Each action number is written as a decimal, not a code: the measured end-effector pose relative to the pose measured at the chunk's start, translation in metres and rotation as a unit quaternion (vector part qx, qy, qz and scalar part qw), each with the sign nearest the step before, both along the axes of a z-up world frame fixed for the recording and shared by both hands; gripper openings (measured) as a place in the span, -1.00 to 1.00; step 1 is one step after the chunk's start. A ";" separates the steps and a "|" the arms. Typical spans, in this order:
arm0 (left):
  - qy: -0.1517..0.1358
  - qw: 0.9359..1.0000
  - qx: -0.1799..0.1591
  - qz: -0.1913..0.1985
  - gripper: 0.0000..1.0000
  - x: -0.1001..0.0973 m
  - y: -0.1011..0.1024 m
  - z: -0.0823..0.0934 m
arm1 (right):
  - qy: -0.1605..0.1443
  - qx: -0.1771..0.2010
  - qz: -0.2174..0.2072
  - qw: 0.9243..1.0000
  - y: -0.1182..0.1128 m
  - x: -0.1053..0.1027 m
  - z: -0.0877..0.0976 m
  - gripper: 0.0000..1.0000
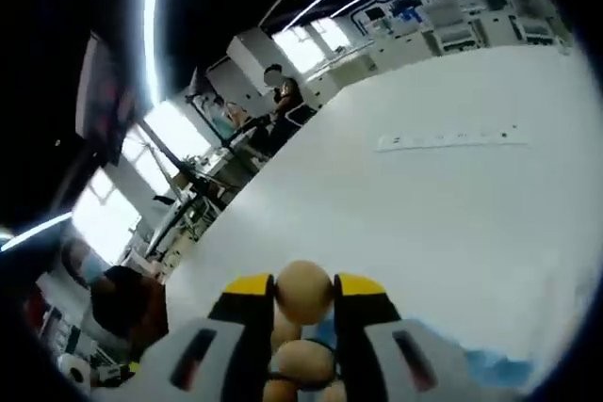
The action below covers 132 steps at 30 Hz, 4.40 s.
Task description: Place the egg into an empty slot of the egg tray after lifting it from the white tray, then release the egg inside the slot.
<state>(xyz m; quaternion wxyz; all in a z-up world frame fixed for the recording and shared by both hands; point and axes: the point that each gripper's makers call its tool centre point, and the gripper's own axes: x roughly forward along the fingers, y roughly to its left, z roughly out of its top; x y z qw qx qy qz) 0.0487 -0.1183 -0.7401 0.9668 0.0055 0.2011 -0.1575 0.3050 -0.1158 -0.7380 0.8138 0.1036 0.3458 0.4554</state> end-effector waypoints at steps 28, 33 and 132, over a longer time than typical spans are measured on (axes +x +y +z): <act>-0.003 0.999 0.024 0.026 0.94 -0.012 0.025 0.007 | -0.087 -0.187 0.146 0.968 0.034 0.004 -0.056 -0.49; -0.003 0.999 0.021 0.027 0.94 -0.011 0.025 0.006 | -0.129 -0.156 0.135 0.970 0.028 0.008 -0.034 -0.49; -0.008 0.999 0.002 -0.034 0.96 0.011 -0.032 0.000 | 0.043 0.073 -0.058 0.995 -0.211 -0.007 0.025 -0.46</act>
